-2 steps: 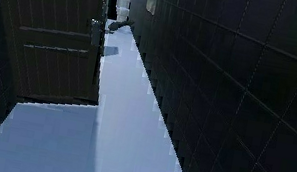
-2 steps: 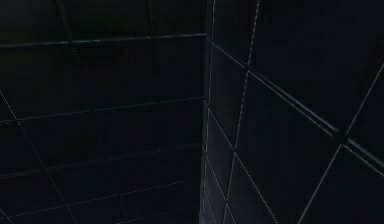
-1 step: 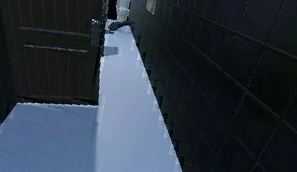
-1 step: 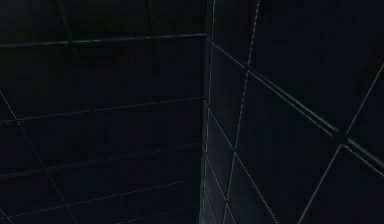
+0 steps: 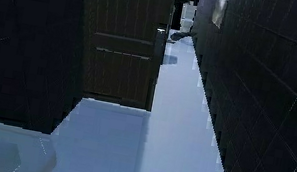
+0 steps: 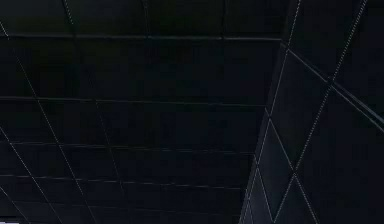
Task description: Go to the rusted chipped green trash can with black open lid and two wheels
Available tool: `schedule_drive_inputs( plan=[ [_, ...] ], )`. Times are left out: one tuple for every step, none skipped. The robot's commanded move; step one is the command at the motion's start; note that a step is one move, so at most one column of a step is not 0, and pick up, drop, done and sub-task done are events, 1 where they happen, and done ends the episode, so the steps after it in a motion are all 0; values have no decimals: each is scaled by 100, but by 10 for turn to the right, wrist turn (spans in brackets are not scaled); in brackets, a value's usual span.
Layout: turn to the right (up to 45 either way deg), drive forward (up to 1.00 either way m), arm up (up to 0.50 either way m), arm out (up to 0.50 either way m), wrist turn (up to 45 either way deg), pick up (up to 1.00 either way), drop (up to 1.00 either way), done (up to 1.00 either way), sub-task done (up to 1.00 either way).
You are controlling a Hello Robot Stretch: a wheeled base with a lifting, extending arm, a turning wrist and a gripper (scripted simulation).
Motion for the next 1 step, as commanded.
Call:
schedule_drive_inputs(
  plan=[
    [-210, 0, 0, 0, 0, 0, 0, 0, 0]
  ],
)
